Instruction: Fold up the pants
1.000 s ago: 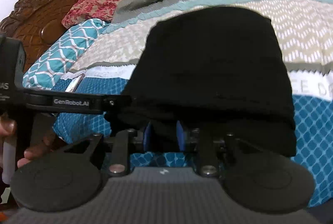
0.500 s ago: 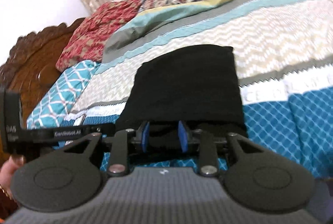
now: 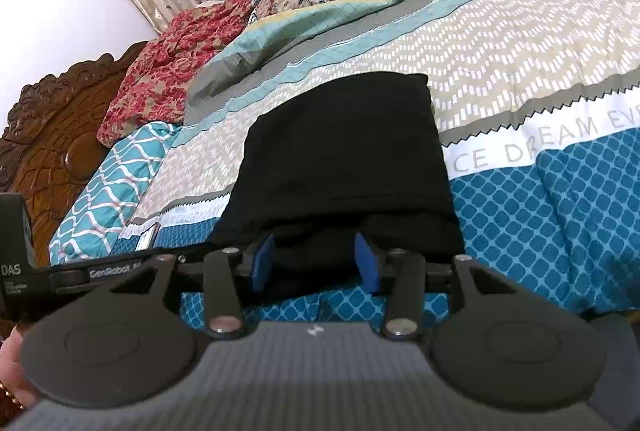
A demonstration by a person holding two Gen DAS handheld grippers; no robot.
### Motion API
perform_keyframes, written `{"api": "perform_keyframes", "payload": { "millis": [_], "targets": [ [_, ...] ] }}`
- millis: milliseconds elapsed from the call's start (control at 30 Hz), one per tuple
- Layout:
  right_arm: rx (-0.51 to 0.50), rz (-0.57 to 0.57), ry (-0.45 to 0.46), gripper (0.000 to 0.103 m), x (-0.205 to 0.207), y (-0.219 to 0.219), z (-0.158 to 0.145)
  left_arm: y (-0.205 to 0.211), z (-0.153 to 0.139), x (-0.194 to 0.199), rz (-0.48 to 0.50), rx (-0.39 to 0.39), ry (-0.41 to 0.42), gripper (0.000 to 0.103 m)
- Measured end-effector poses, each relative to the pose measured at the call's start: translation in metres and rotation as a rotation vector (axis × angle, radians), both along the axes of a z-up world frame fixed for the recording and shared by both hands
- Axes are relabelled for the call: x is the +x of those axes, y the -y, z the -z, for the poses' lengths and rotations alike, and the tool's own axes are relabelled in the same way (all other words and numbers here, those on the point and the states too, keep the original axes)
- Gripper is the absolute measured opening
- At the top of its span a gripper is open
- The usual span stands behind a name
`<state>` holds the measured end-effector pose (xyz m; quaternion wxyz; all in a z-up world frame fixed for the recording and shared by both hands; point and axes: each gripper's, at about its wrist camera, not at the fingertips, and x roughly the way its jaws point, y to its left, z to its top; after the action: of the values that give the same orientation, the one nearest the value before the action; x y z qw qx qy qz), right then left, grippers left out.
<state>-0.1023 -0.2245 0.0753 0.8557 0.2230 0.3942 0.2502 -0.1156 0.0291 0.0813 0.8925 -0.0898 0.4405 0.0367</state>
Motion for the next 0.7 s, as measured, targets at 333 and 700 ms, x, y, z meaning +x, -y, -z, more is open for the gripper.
{"api": "perform_keyframes", "payload": {
  "millis": [333,700],
  "targets": [
    [-0.005,0.024,0.001,0.063,-0.002,0.004,-0.002,0.012,-0.008,-0.007,-0.007,0.072,0.023,0.103],
    [0.008,0.071,0.003,0.073,-0.003,0.011,-0.002,0.014,-0.012,-0.004,0.024,0.134,-0.003,0.103]
  ]
}}
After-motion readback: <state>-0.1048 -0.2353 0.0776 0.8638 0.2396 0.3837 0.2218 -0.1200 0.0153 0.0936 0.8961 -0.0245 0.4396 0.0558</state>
